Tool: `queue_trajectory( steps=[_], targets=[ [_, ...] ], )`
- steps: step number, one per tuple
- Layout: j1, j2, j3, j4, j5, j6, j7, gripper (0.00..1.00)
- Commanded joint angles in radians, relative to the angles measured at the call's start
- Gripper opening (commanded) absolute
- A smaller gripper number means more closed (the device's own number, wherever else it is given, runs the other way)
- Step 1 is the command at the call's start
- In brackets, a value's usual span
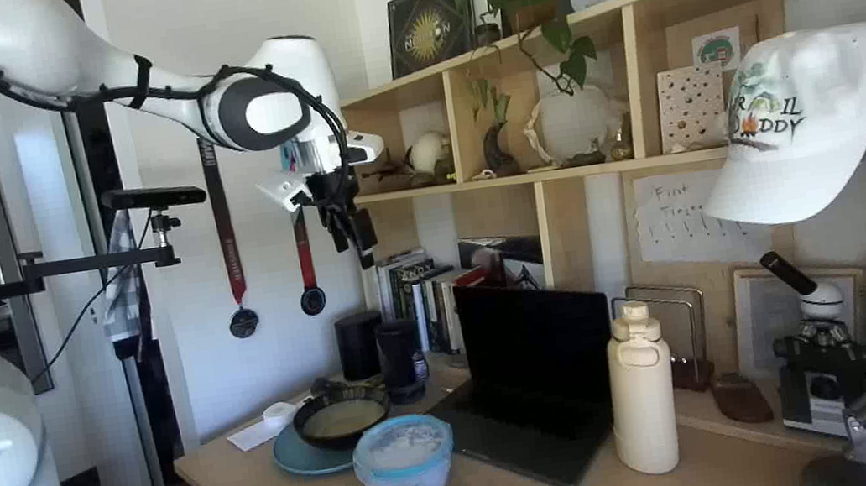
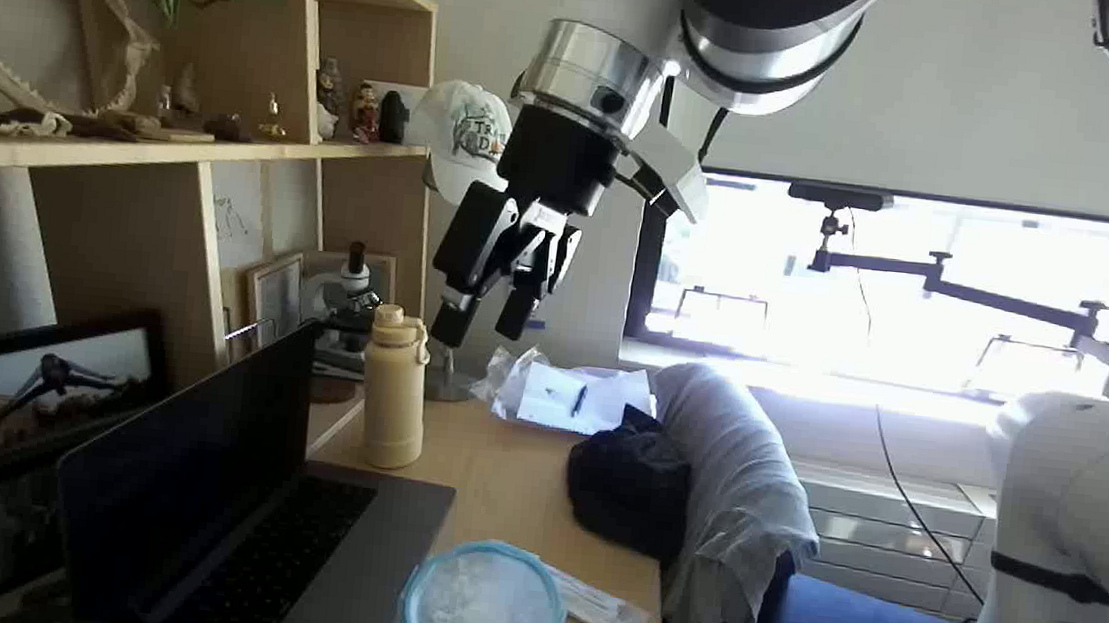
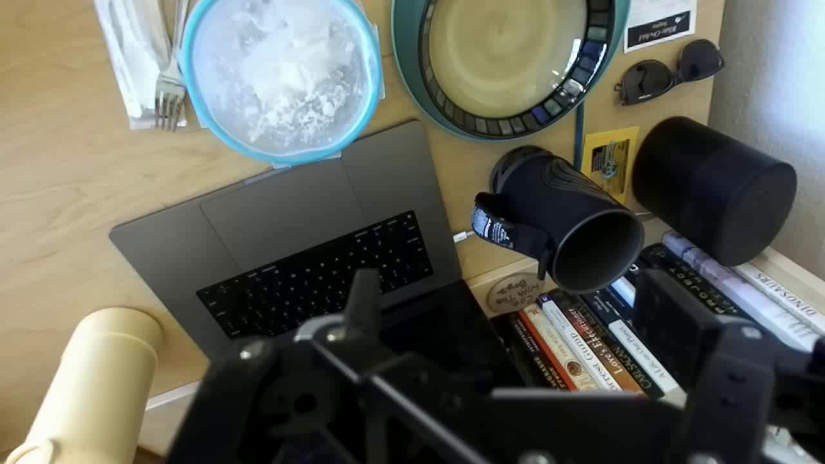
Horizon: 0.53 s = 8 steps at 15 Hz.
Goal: Close the laptop
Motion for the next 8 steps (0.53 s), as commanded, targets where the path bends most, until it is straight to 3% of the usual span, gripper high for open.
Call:
queue_trajectory(
  steps=[1, 5, 8],
  targets=[
    [-0.011, 0.0, 0.009, 0.002, 0.005, -0.003, -0.004, 1.0],
    [-0.006, 0.054, -0.021, 0.002, 0.02, 0.049, -0.075, 1.0],
    [-0.011, 0.148, -0.046, 0.011, 0.01, 0.154, -0.165, 1.0]
  ],
)
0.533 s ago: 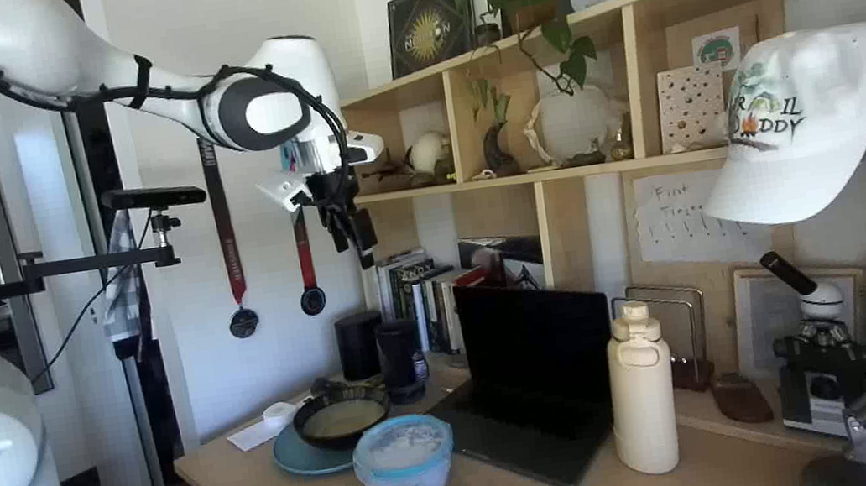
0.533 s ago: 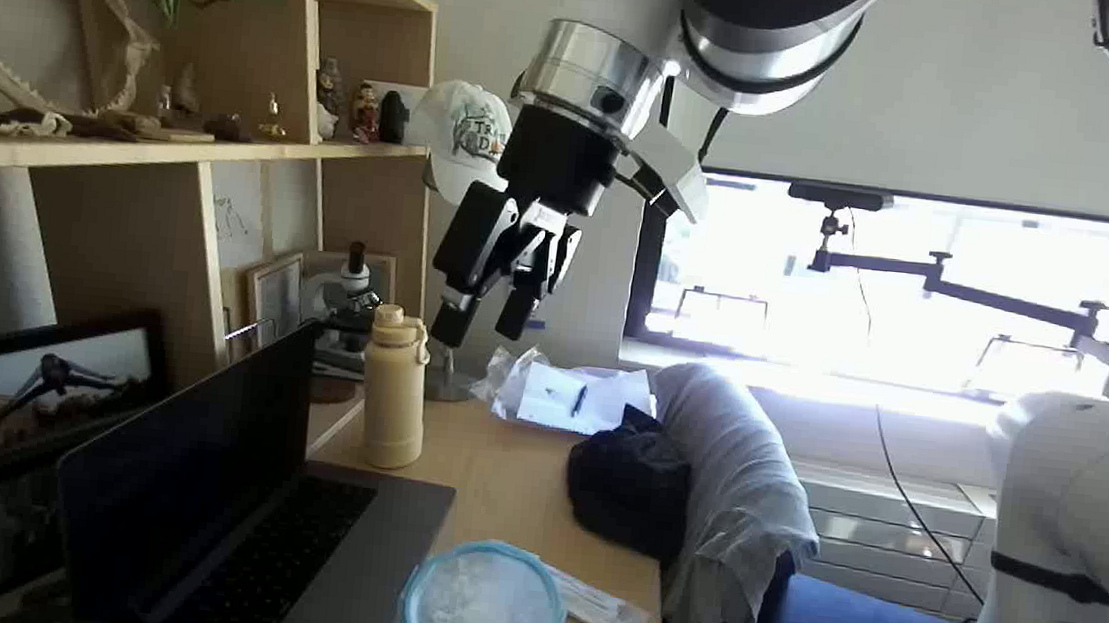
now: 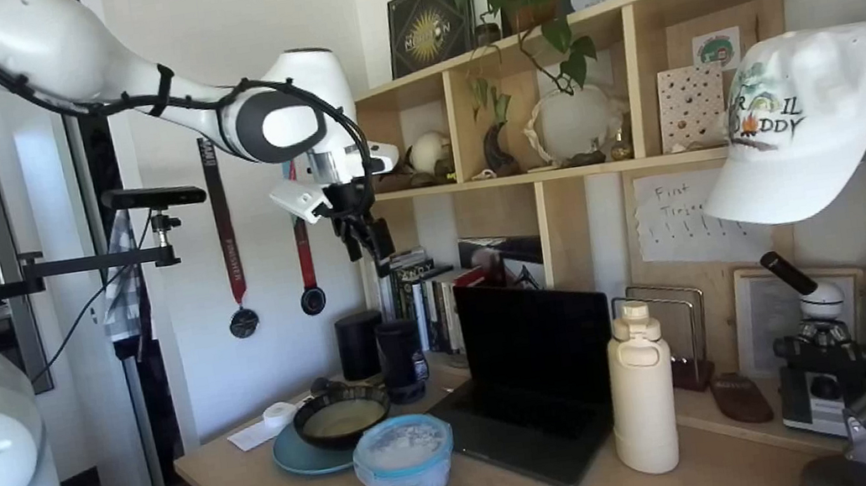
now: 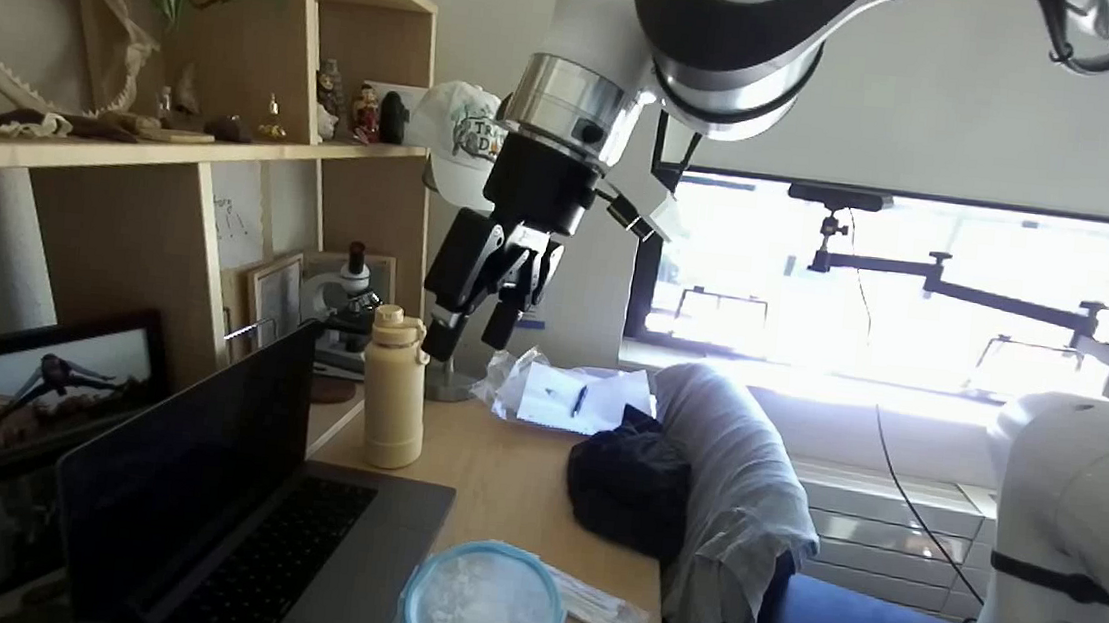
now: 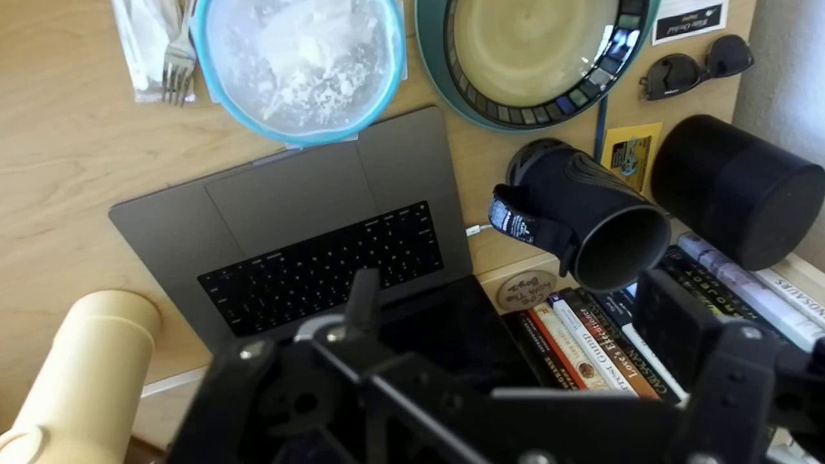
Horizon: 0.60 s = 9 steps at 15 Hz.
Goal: Close the laptop
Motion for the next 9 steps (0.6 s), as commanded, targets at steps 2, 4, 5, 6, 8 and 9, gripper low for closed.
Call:
queue_trajectory(
  steps=[2, 4, 5, 6, 8, 9],
  targets=[
    [-0.011, 0.172, -0.035, 0.038, -0.005, 0.18, -0.15, 1.0],
    [-0.009, 0.263, -0.051, 0.075, -0.003, 0.279, -0.228, 1.0],
    [-0.01, 0.304, -0.053, 0.099, -0.005, 0.313, -0.257, 1.0],
    [-0.01, 0.348, -0.053, 0.128, -0.006, 0.347, -0.289, 1.0],
    [-0.015, 0.423, -0.042, 0.188, -0.002, 0.396, -0.344, 1.0],
    [-0.018, 0.455, -0.033, 0.218, 0.001, 0.418, -0.369, 1.0]
  ],
)
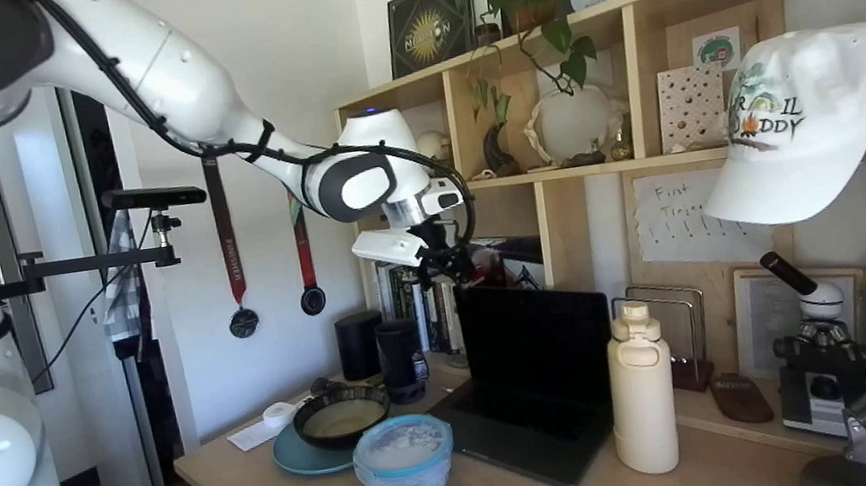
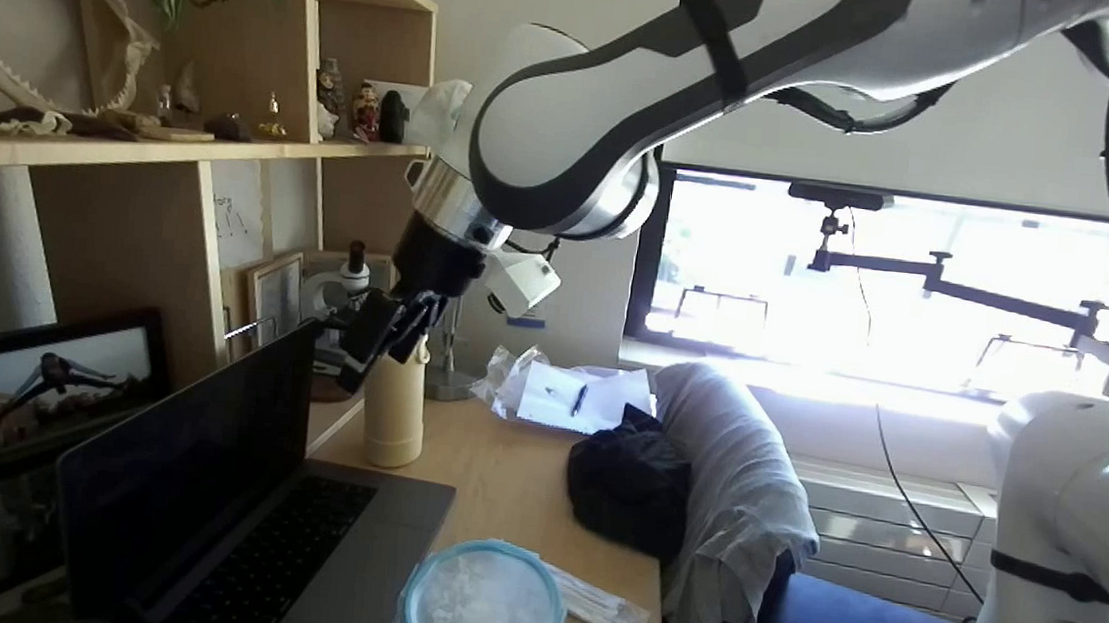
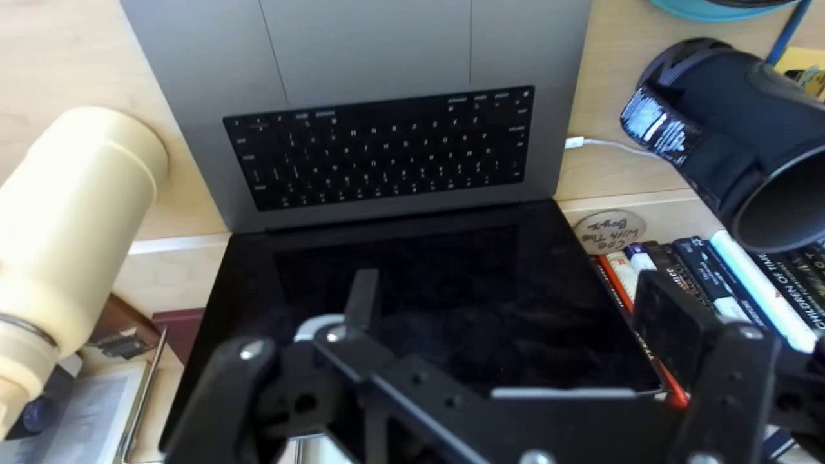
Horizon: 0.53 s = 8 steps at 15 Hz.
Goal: Close the laptop
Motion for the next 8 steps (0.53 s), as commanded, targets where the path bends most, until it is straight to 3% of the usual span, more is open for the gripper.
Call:
queue_trajectory(
  steps=[1, 8],
  targets=[
    [-0.015, 0.134, 0.028, 0.135, -0.001, 0.062, -0.089, 1.0],
    [-0.037, 0.312, 0.097, 0.32, -0.128, 0.158, -0.094, 1.0]
  ],
)
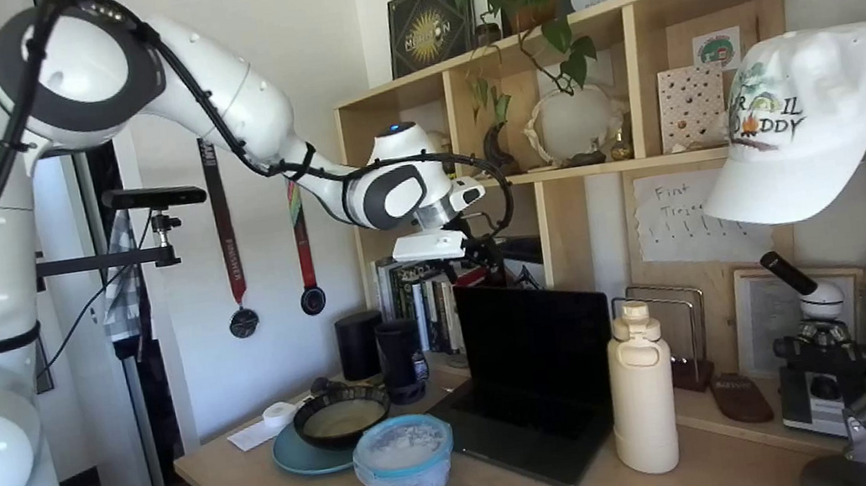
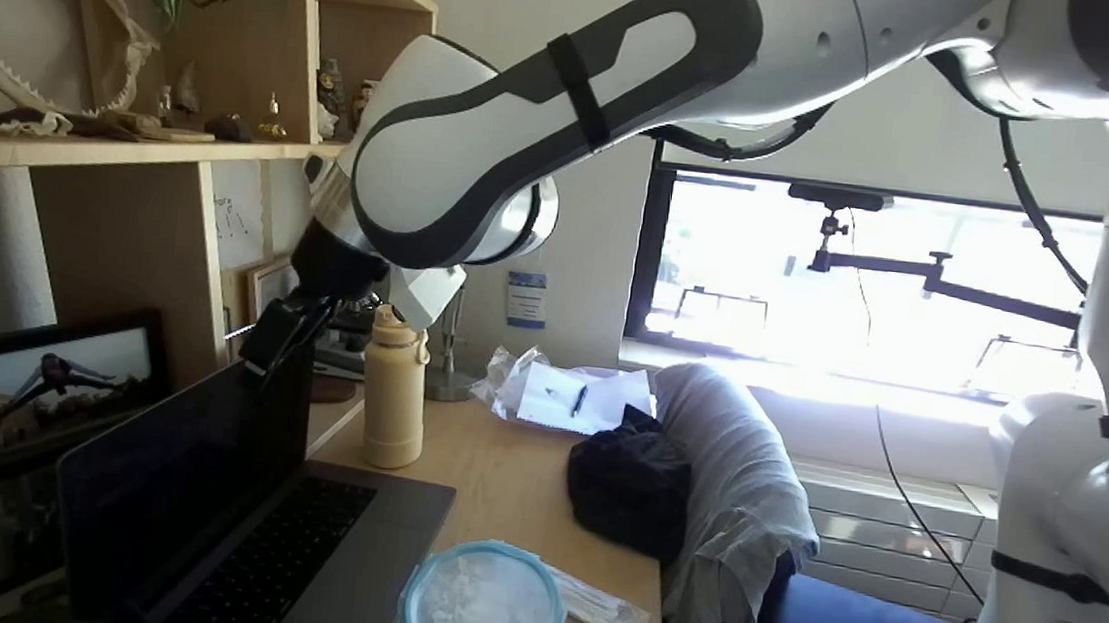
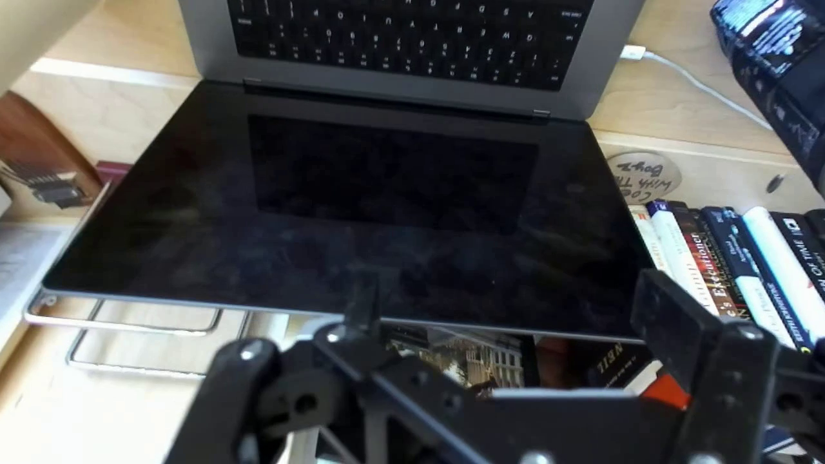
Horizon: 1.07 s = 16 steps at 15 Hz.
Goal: Close the laptop
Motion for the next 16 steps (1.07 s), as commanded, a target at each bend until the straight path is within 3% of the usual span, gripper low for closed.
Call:
queue_trajectory(
  steps=[1, 6, 16],
  targets=[
    [-0.019, 0.092, 0.035, 0.103, -0.089, 0.063, 0.027, 1.0],
    [-0.017, 0.208, 0.047, 0.218, -0.172, 0.125, 0.09, 1.0],
    [-0.001, 0.386, 0.038, 0.438, -0.201, 0.146, 0.212, 1.0]
  ],
)
